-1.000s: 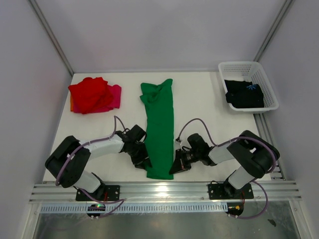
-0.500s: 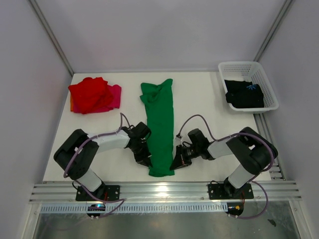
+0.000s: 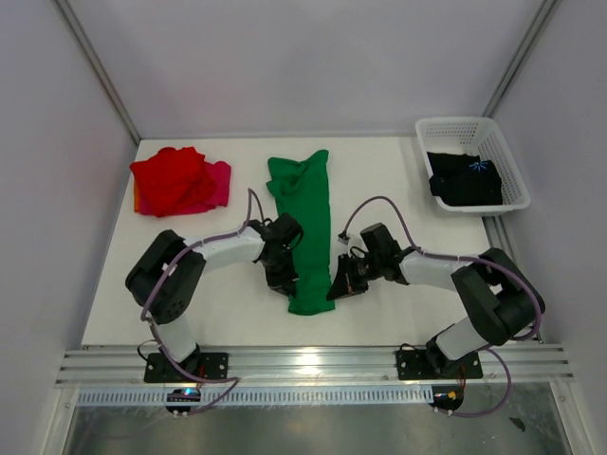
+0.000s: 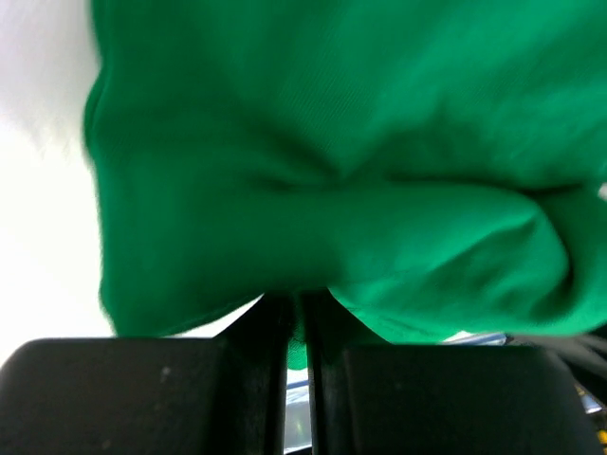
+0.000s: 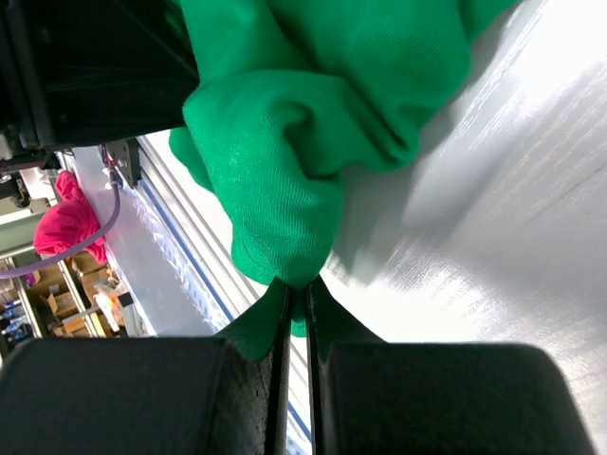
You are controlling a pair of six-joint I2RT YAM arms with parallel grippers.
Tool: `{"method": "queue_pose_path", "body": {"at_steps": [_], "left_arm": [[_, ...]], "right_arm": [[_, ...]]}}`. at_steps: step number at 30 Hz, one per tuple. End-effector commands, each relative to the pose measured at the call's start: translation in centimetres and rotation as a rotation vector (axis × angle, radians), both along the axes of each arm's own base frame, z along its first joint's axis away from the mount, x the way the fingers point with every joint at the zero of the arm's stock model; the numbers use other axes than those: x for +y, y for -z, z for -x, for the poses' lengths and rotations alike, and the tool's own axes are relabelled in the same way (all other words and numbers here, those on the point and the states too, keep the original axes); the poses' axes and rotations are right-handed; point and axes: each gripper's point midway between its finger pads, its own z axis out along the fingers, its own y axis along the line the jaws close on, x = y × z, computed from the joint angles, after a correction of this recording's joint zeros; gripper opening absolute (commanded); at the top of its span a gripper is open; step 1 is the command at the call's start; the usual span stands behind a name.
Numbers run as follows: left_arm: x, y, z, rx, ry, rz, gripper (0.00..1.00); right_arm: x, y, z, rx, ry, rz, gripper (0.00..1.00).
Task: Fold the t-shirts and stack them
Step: Grab the bottom of the folded rectangular tshirt with both arms, then fold the folded rectangular tshirt in 1/3 of the way
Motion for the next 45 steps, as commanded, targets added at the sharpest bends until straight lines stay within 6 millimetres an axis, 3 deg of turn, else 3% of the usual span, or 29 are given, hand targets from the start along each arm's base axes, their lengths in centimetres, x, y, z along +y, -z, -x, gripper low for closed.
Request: {"method": "queue_pose_path", "body": {"at_steps": [1,5,10,17,23,34,41,45], "left_arm": [[-0.6,-0.1,-1.2,-0.014,0.053,-0.014,0.01],[-1.7,0.5,-2.0,0.023,0.092,-0.021,0.00],[-3.2,-1.2,-4.0,-0.003,0.125,-0.001,0.00],[-4.0,-4.7,-6.9,-0.043,0.147,0.026,0.00],[-3.3,-6.8,-9.2,-0.068,0.144,0.021,0.00],[-0.5,-8.6,-14.5,-0.090,0.089,0.019,0.00],[0.8,-7.9,-17.5,-0.083,0.073,0.019,0.00],[1.1,-6.4,-18.6,-0.054,0.067,0.037,0.00]], "right_arm": [[-0.1,-0.8,-0.9,-0.045,-0.006,0.018,0.05],[0.1,-1.3,-1.8,-0.060,0.000,0.022,0.05],[0.2,-2.4,-3.3,-0.091,0.011,0.037,0.05],[0.3,-5.0,-7.3,-0.159,0.025,0.051,0.05],[0.7,-6.1,-10.5,-0.187,0.038,0.052,0.05],[0.3,-7.5,-17.8,-0.219,0.131,0.049,0.05],[-0.6,-7.1,-21.5,-0.215,0.159,0.072,0.05],[-1.2,-6.7,-23.2,-0.205,0.176,0.078,0.05]]}}
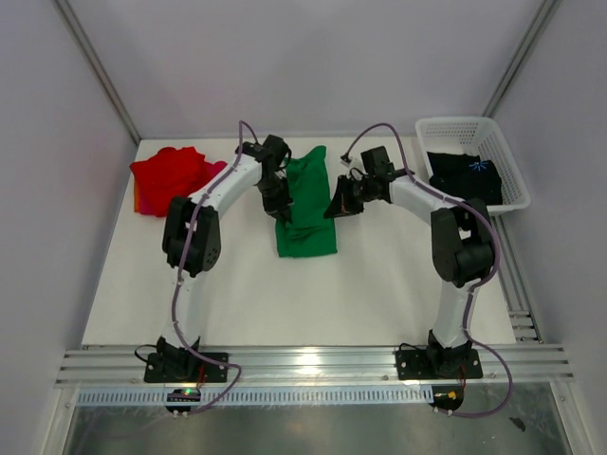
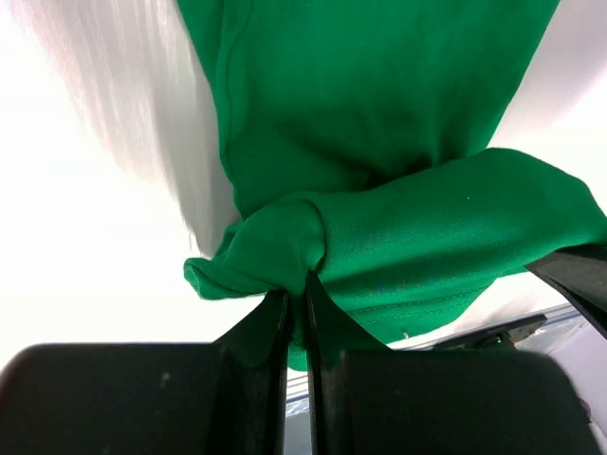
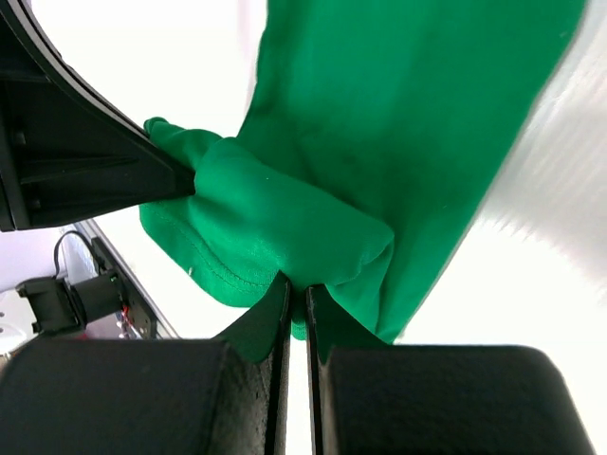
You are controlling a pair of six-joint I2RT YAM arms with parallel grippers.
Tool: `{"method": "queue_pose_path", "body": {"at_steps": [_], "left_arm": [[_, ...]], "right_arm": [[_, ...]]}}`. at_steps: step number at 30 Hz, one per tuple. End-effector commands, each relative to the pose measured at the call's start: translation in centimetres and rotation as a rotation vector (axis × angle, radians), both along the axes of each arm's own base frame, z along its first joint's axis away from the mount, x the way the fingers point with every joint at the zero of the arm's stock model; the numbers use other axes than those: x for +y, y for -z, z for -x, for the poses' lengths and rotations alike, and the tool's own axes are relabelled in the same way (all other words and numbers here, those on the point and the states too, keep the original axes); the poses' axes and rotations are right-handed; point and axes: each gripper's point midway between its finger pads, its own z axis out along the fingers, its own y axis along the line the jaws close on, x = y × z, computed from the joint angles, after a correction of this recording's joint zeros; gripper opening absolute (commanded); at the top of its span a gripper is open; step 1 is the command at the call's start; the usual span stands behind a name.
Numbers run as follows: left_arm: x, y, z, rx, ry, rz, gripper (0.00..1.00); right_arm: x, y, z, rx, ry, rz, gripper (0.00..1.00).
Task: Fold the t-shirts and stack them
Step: Fold the folded rectangular tshirt in 1/3 of the way
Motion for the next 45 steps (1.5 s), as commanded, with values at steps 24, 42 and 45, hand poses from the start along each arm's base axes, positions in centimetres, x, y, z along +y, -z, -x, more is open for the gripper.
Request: {"method": "queue_pose_path", "body": {"at_steps": [24,42,45], "left_arm": [[0.5,6.3,0.8,0.155,0.024,0.068,0.36],[-0.5,-5.9,-2.9,-0.088,0.061,0.153,0.38],[0.3,-6.0,-2.8,-0.089,0.052,0.140,0.38]], "right_arm": [[-1.6,3.7,-0.3,0.066,0.024,0.019,0.43],[-2.2,2.5,0.8,0.023,0.019,0.032,0.43],[-2.1,2.9,1.0,0.038,0.023,0.029,0.43]]}}
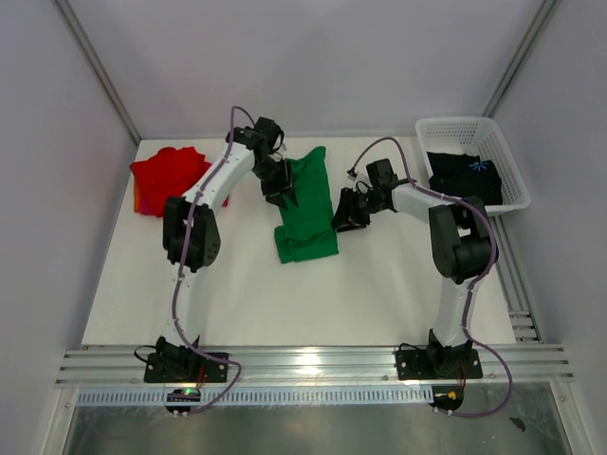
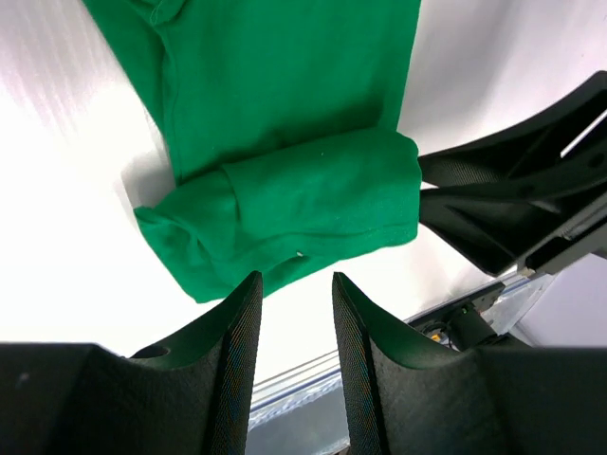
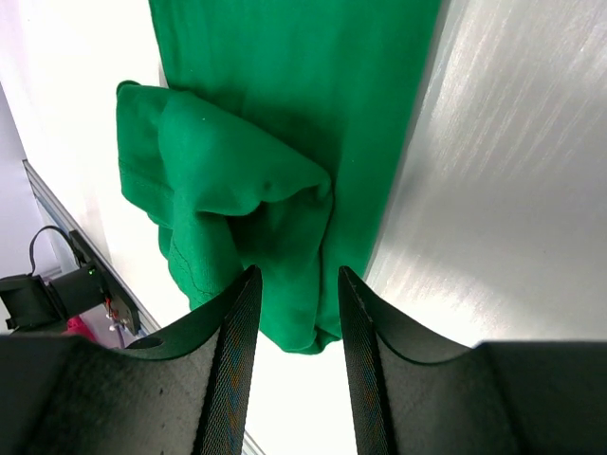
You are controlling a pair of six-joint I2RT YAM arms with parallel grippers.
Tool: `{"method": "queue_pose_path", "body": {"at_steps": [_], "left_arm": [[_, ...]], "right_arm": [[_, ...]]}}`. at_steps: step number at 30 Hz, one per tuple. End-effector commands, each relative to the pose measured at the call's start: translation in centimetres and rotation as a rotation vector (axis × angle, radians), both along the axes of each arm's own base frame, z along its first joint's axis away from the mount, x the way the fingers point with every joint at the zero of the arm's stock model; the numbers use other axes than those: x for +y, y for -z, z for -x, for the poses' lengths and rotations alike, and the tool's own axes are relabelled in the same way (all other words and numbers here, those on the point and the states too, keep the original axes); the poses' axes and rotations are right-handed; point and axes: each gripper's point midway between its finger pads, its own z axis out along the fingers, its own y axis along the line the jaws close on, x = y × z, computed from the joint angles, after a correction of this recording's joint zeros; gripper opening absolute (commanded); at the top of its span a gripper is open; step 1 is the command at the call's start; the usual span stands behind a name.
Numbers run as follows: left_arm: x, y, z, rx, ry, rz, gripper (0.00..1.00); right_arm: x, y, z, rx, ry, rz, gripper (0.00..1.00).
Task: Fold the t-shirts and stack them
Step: Fold the folded rectangular tshirt in 1/3 of the way
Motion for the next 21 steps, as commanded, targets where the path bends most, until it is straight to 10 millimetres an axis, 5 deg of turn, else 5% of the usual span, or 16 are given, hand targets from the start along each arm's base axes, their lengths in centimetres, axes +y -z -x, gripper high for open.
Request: {"method": "queue_pose_path", "body": {"at_steps": [1,13,21], "left_arm": [[1.3,-2.5,0.5,-0.030,-0.003,-0.004,0.38],[3.0,-1.5,0.6,-0.011,-0.035,-0.035,0.38],[3.7,-1.8,-0.3,-0.022,-0.073,-0.015,0.38]], "right_arm": [[0.0,-1.4,-0.6,-0.059,-0.001,-0.009,0.43],[0.2,-0.8,-0.3,-0.029,-0.008,-0.018,0.43],[2.0,-2.2,0.7,-0.007,-0.093,-0.099,0.43]]}}
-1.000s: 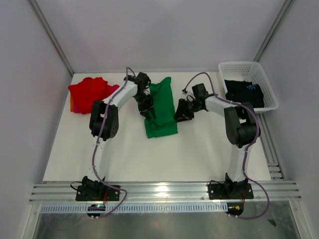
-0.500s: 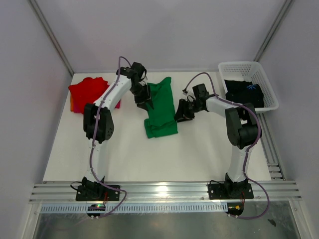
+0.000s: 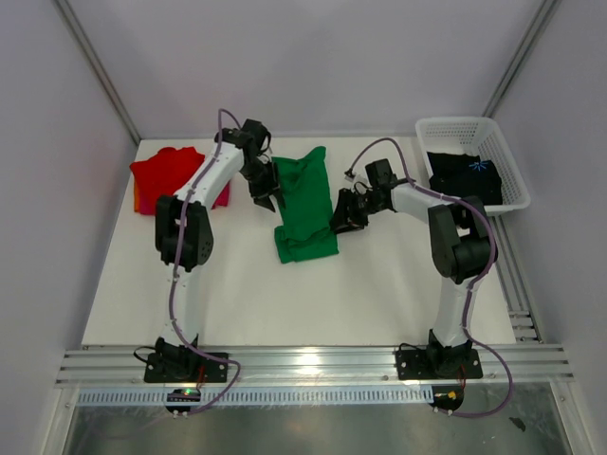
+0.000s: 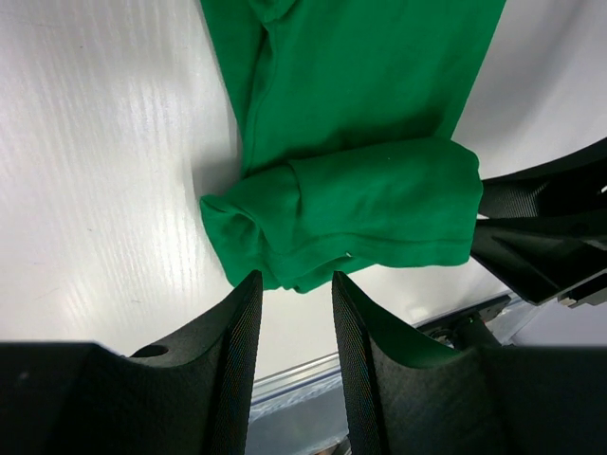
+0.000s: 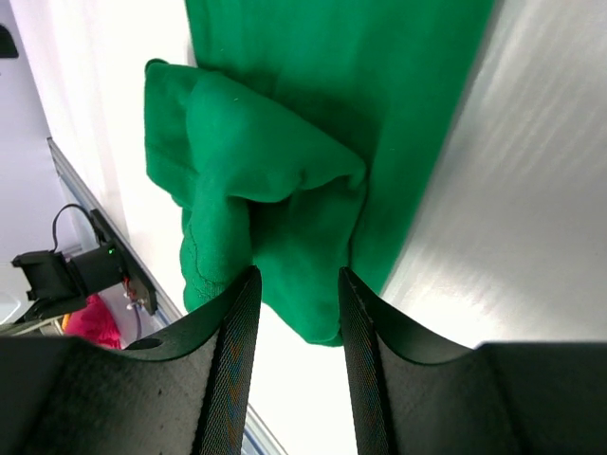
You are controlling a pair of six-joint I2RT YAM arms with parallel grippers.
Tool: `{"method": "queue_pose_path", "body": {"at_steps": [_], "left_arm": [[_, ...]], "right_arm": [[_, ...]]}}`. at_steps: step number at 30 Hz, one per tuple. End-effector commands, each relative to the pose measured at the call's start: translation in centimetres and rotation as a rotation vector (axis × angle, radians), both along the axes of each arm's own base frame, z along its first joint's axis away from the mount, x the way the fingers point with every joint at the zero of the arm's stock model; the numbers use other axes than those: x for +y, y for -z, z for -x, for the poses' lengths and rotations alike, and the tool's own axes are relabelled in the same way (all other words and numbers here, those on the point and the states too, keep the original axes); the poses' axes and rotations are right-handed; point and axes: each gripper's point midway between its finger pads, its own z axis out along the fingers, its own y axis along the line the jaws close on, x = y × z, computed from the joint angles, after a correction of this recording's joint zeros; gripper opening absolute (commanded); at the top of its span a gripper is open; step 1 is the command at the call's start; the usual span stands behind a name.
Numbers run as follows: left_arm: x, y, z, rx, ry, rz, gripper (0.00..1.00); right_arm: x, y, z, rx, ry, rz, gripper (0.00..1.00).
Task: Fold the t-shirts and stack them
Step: Fold the folded rectangular tshirt in 1/3 of the way
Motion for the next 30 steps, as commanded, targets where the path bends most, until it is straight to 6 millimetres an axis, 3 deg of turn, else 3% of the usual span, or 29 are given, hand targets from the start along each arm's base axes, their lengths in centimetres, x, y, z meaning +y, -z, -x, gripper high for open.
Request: {"method": "queue_pose_path", "body": {"at_steps": [1,7,17,30], "left_arm": [[0.6,-2.4,-0.5,-0.055,-0.021,0.026,0.38],[1.3,-1.9,-0.5,-0.043,-0.036,0.018,0.38],[3.7,-1.0,0.2,-0.026,-0.076,-0.003,0.38],[5.0,-0.4,1.1,-0.006,-0.080,-0.022,0.37]], "right_arm": [[1.5,-1.8,0.0,-0.033,-0.072,-0.052,0.43],[2.4,-2.4,0.0,-0.036,-0.107,-0.049,0.43],[3.2,-2.8,-2.4,-0.034,-0.103,-0.048,0.43],[3.0,-0.3,-5.2,-0.032,-0.073,0.027,0.43]]}}
